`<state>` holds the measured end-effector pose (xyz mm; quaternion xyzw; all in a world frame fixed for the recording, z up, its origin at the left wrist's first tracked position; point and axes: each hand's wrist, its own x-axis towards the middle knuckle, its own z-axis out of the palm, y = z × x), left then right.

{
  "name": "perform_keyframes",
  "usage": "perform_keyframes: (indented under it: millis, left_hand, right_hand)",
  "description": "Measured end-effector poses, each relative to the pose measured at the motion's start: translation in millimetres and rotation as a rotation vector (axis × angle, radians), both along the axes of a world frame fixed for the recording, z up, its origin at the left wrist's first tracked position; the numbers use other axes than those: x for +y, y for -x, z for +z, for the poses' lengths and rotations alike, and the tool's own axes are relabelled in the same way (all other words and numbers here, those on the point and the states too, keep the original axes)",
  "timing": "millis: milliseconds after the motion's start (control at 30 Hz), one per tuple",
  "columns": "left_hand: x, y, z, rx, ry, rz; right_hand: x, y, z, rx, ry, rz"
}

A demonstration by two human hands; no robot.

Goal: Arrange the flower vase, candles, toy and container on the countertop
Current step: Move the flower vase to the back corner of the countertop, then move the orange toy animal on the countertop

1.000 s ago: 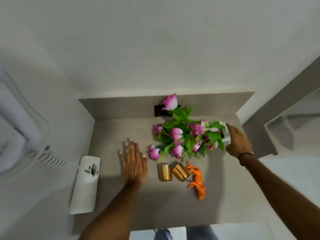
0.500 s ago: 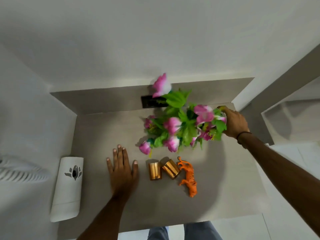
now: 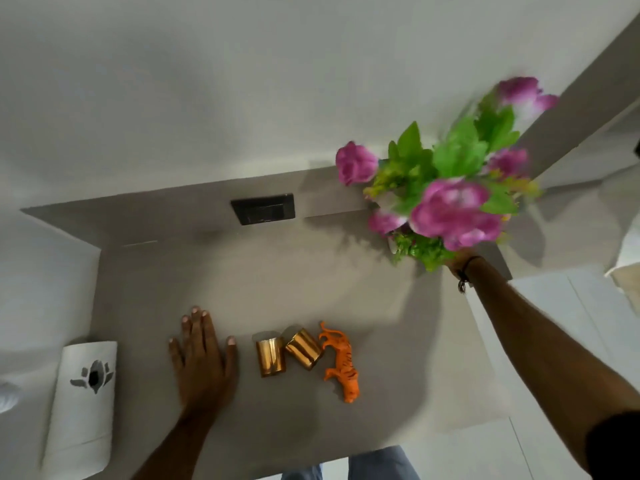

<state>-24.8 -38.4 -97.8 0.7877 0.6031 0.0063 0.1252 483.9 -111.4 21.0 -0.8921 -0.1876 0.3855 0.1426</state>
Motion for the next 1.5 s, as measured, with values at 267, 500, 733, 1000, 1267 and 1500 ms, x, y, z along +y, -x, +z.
perform_keyframes:
  millis: [267,500,733,1000,1267,1500]
  left_hand:
    - [-23,-27,40,-0.345,0.006,0.138]
    - [-40,-55,65,-0.545,0.387,0.217]
    - [-24,-63,69,-0.426,0.562,0.294]
    - [41,-90,93,-0.600,0.273,0.273]
    - [67,-102,75,-0.607,0.185,0.170]
    - [-17,-33,19,-0.020,0.021,-0.172]
  right_hand:
    - [-53,107,-7,-0.078,-0.286,-0.253]
    - [-38,222,-2,0.021,-0.257,0.321]
    - [-2,267,-7,-0.115,-0.079,0.799]
    - [54,223,-17,-0.108,-0.292,0.223]
    - [72,206,-30,-0.160,-0.384,0.238]
    - [-36,211,-30,-0.026,-0.130,0.218]
